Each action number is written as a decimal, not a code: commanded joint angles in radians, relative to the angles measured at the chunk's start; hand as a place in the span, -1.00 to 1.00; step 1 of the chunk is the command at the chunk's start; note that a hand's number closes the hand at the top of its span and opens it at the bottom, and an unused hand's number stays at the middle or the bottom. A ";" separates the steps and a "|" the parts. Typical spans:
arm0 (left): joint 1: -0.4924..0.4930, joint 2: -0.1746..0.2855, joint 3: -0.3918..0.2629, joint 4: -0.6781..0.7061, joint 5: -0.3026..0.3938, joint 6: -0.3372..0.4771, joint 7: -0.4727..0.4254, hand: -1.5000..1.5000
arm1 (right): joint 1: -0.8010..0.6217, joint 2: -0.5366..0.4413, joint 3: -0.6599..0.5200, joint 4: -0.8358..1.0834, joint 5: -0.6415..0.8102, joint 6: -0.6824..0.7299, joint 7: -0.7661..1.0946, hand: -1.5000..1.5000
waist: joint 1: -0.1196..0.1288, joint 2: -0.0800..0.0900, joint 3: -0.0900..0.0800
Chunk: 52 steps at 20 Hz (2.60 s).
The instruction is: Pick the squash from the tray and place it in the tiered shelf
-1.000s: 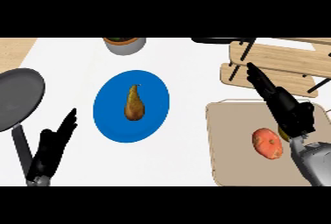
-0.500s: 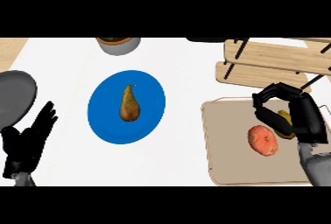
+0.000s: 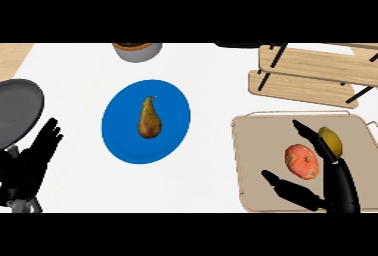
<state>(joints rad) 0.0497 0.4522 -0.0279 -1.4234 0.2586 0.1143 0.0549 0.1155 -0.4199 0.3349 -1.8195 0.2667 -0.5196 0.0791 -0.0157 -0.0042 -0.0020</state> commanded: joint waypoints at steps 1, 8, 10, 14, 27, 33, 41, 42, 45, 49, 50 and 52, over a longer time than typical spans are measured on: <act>-0.034 0.004 0.023 0.013 0.008 -0.005 0.000 0.00 | 0.063 -0.121 0.005 -0.120 0.198 -0.012 0.204 -1.00 | -0.013 -0.002 -0.004; -0.021 0.016 0.023 0.018 0.004 -0.037 -0.002 0.00 | 0.049 -0.284 0.033 -0.246 0.344 0.282 0.578 -1.00 | 0.013 0.004 -0.003; -0.019 0.036 0.034 -0.003 0.016 -0.047 0.020 0.00 | 0.042 -0.377 0.026 -0.283 0.300 0.426 0.635 -1.00 | 0.019 0.003 -0.004; -0.047 0.014 0.028 0.054 -0.005 -0.041 -0.004 0.00 | -0.030 -0.446 0.068 -0.300 0.279 0.636 0.760 -1.00 | 0.024 0.008 -0.003; -0.021 -0.034 0.071 0.010 -0.045 -0.075 0.016 0.00 | -0.172 -0.294 0.040 -0.084 0.351 0.867 0.709 -1.00 | 0.018 0.004 0.002; -0.027 -0.042 0.122 0.056 -0.048 -0.139 -0.021 0.00 | -0.153 -0.204 0.040 0.017 0.490 0.833 0.635 -1.00 | 0.017 0.004 0.002; -0.046 -0.081 0.130 0.041 -0.100 -0.130 0.031 0.00 | -0.263 -0.176 -0.110 0.156 0.487 0.900 0.475 -1.00 | 0.019 0.004 0.002; -0.107 -0.117 0.127 0.172 -0.140 -0.113 -0.056 0.00 | -0.252 -0.130 -0.069 0.145 0.536 0.891 0.506 -1.00 | 0.016 0.005 0.002; -0.030 -0.077 0.169 0.063 -0.097 -0.175 0.011 0.00 | -0.235 -0.102 -0.085 0.252 0.604 0.807 0.406 -1.00 | 0.020 0.004 0.002; -0.022 -0.107 0.149 -0.018 -0.127 -0.151 0.054 0.00 | -0.206 -0.065 -0.084 0.348 0.652 0.749 0.343 -1.00 | 0.020 0.004 0.002; -0.015 -0.110 0.171 -0.004 -0.133 -0.167 0.034 0.00 | -0.193 -0.058 -0.116 0.285 0.647 0.812 0.369 -1.00 | 0.018 0.004 0.002; 0.006 -0.184 0.102 -0.050 -0.188 -0.091 0.043 0.00 | -0.216 -0.096 -0.163 0.264 0.597 0.871 0.362 -1.00 | 0.017 0.003 0.002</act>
<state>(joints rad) 0.0203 0.3284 0.1132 -1.4104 0.1144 -0.0207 0.0795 -0.1039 -0.4971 0.2321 -1.5514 0.8863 0.3035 0.4744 0.0027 -0.0010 -0.0008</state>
